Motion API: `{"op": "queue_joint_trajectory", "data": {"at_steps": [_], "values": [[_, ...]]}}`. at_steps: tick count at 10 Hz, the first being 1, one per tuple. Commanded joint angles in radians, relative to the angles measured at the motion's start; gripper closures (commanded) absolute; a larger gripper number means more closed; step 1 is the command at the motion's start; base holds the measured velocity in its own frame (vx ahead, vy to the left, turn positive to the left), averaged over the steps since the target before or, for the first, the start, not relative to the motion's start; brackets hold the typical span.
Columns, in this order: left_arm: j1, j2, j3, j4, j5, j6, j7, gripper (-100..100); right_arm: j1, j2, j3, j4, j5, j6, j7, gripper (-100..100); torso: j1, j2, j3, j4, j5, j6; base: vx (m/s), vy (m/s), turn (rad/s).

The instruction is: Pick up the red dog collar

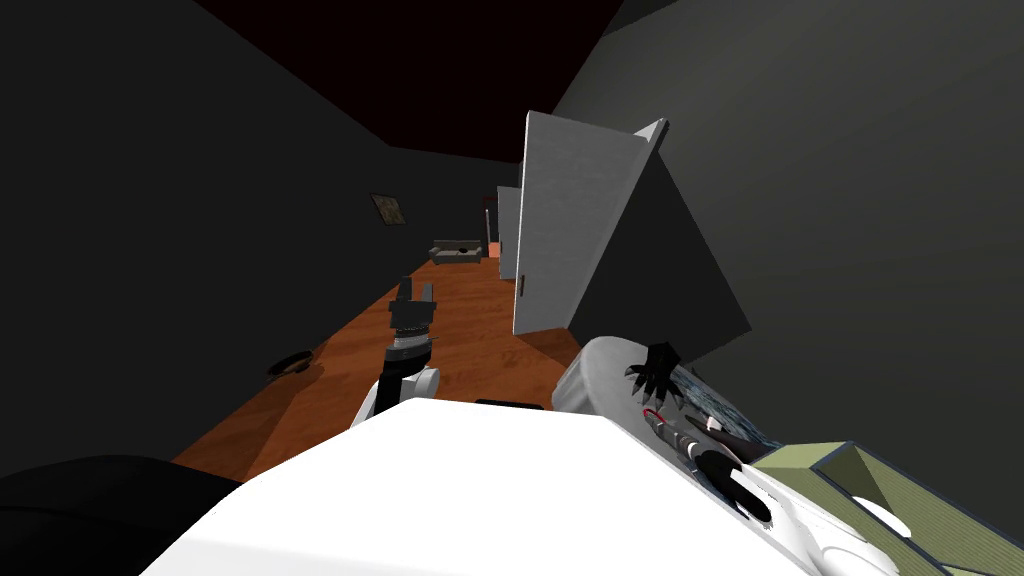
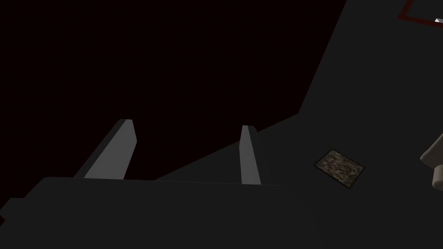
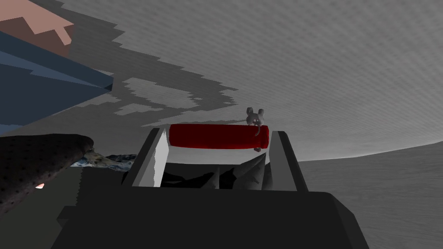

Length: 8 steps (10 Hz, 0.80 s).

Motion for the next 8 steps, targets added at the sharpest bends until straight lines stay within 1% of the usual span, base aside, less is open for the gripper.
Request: {"op": "queue_joint_trajectory", "data": {"at_steps": [1,2,3,4,5,6,7,8], "values": [[0.000,0.000,0.000,0.000,0.000,0.000,0.000,0,0.000,0.000,0.000,0.000,0.000,0.000,0.000,100,0.000,0.000,0.000,0.000,0.000,0.000,0.000,0.000,0.000],[0.000,0.000,0.000,0.000,0.000,0.000,0.000,0,0.000,0.000,0.000,0.000,0.000,0.000,0.000,0,0.000,0.000,0.000,0.000,0.000,0.000,0.000,0.000,0.000],[0.000,0.000,0.000,0.000,0.000,0.000,0.000,0,0.009,-0.015,0.009,-0.035,0.007,0.004,-0.001,100,0.000,0.000,0.000,0.000,0.000,0.000,0.059,-0.015,-0.299],[0.000,0.000,0.000,0.000,0.000,0.000,0.000,0,0.016,-0.025,0.013,-0.058,0.012,0.006,0.001,100,-0.001,-0.002,-0.001,-0.001,0.000,0.003,0.125,0.009,-0.316],[0.000,0.000,0.000,0.000,0.000,0.000,0.000,0,0.023,-0.035,0.018,-0.082,0.017,0.009,0.002,100,0.001,-0.006,-0.003,-0.001,0.000,0.002,0.128,0.006,-0.214],[0.000,0.000,0.000,0.000,0.000,0.000,0.000,0,0.038,-0.054,0.027,-0.129,0.026,0.013,0.004,100,0.000,-0.007,-0.004,-0.001,0.000,0.000,0.148,-0.006,-0.312],[0.000,0.000,0.000,0.000,0.000,0.000,0.000,0,0.038,-0.054,0.027,-0.129,0.026,0.013,0.004,100,0.000,-0.009,-0.005,-0.002,0.000,0.001,0.105,0.011,-0.154],[0.000,0.000,0.000,0.000,0.000,0.000,0.000,0,0.045,-0.063,0.031,-0.152,0.031,0.015,0.005,100,0.000,-0.008,-0.005,-0.002,0.000,-0.001,0.066,0.007,-0.124]]}}
